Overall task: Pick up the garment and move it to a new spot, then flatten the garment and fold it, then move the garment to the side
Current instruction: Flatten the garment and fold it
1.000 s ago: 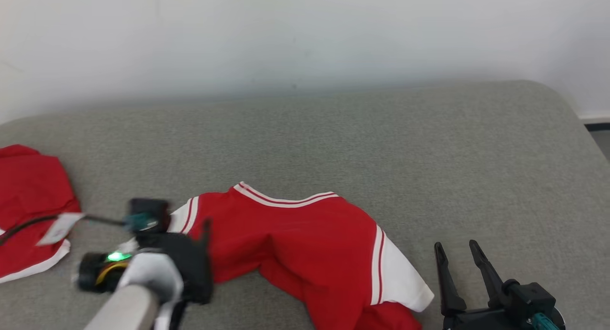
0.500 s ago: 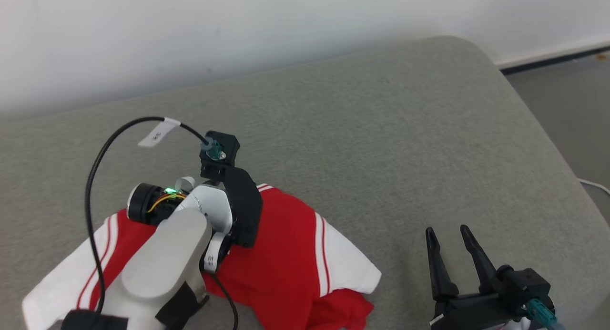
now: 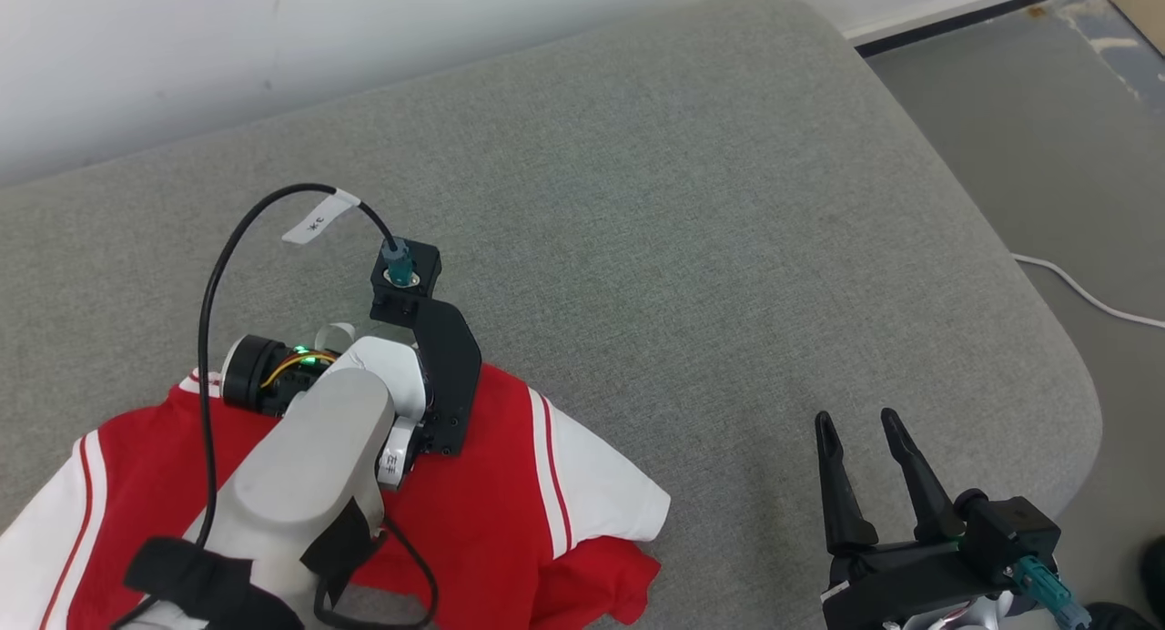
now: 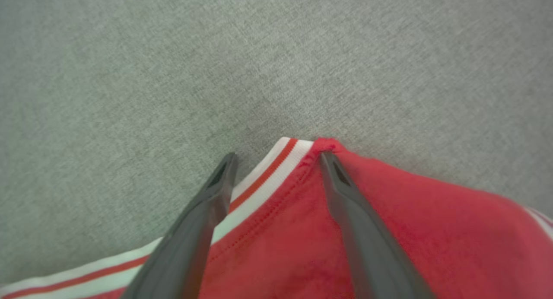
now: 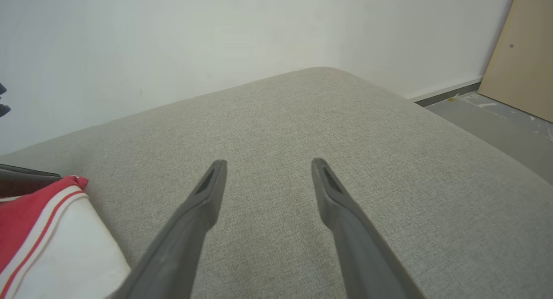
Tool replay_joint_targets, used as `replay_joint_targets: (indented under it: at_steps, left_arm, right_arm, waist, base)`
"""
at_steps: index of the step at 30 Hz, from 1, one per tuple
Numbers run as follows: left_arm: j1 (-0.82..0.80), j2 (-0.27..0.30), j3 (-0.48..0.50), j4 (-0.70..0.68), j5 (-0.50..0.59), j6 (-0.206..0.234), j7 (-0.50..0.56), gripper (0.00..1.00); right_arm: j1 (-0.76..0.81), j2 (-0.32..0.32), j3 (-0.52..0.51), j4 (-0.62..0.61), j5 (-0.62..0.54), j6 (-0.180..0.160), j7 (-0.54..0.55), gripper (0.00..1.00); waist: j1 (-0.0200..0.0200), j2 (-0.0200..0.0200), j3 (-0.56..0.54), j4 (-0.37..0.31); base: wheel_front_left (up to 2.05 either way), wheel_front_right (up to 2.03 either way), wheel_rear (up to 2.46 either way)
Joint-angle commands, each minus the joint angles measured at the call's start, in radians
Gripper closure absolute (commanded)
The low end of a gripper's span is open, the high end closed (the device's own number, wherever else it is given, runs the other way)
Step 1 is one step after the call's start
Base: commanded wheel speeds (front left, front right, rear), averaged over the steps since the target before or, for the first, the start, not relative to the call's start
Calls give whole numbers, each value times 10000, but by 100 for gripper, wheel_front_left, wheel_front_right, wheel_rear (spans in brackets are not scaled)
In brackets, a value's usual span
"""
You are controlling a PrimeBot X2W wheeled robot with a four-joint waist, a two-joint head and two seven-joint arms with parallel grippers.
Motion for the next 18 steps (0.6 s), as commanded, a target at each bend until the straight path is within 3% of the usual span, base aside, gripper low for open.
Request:
replay_joint_targets:
  at_steps: [1,2,3,9,18]
  left_arm:
    - [94,-86,-136,206,-54,-155,119,59]
    - [112,-116,-149,252,-98,-231,90,96]
    - [123,-165,-148,276,-159,-330,60,100]
    - [-469,-537,199,-199,-240,-489,-1636,100]
    - [-1871,-1189,730,-1686,-229,-793,-5474,100]
  right_arm:
    - [-31,6,11,-19,93,-22,-8,0]
    - [-52,5,25,-26,99,-22,-8,0]
    - [-70,3,25,-35,109,-22,-8,0]
    - [-124,2,2,-9,7,-22,-9,0]
    - [-24,2,-36,50,-121,-22,-9,0]
  waist:
    - [-1,0,90,-18]
    - [-1,0,97,-1]
    - [-1,0,101,24]
    - [-1,0,16,230]
    - [-1,0,-348,662]
  base:
    - [0,0,0]
    - [0,0,0]
    - [0,0,0]
    - [0,0,0]
    - [0,0,0]
